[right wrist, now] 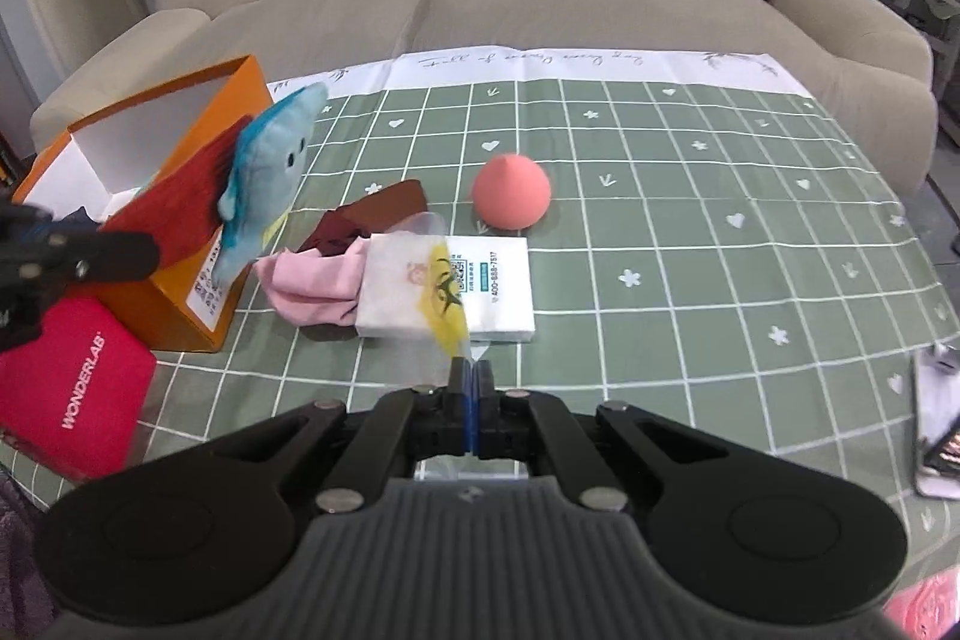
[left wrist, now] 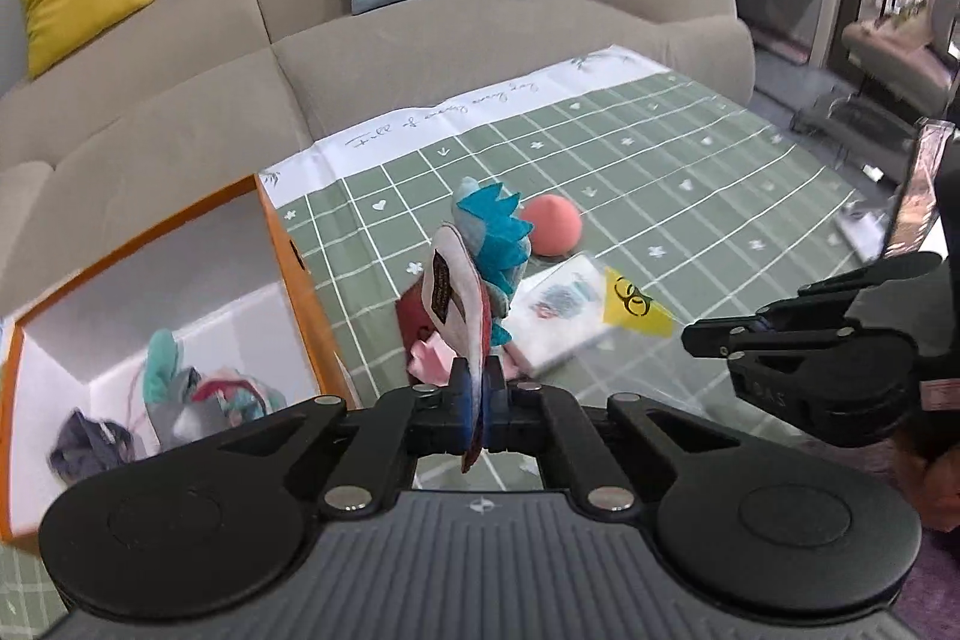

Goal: Organize soft objects
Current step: 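Lift the pouch and clear bag and carry both over the orange shoebox, then open both tools to drop the pouch and bag into the shoebox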

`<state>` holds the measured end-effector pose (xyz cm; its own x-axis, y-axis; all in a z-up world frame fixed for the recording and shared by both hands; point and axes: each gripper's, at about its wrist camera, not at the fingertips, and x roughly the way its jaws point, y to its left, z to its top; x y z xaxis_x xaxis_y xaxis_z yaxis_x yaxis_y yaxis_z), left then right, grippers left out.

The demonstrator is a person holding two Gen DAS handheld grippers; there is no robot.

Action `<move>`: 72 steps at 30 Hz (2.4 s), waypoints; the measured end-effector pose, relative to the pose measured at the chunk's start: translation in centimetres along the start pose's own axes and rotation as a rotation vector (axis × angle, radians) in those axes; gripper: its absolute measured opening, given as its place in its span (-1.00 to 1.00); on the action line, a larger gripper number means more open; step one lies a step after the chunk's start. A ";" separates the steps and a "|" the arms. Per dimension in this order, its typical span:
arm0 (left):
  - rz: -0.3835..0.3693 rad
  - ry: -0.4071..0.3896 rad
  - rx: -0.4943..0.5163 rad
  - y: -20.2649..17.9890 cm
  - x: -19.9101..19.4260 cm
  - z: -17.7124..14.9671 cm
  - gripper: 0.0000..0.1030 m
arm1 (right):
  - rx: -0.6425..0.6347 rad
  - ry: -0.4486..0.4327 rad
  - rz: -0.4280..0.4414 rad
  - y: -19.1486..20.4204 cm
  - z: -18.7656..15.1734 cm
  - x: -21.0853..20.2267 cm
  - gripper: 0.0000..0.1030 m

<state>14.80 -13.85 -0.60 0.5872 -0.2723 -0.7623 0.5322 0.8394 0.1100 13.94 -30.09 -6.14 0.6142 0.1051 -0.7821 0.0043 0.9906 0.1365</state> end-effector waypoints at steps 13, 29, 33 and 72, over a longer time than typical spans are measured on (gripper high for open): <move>-0.100 -0.020 -0.182 2.0 -5.5 -4.4 -0.95 | -0.030 -0.021 0.032 5.4 -2.5 -7.3 -1.00; -0.073 -0.079 -0.387 8.0 -11.2 -8.8 -0.95 | -0.155 -0.066 0.109 13.8 -2.1 -12.0 -1.00; -0.056 -0.116 -0.431 10.1 -12.1 -9.1 -0.95 | -0.186 -0.107 0.123 15.9 -0.7 -12.5 -1.00; 0.091 0.115 -0.560 24.2 2.1 -7.0 -0.84 | -0.312 0.038 0.110 24.0 9.0 7.8 -0.94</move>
<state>24.66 9.19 -4.01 0.5284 -0.1608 -0.8336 0.0602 0.9865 -0.1521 25.96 -6.25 -3.45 0.5679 0.2098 -0.7959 -0.3056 0.9516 0.0328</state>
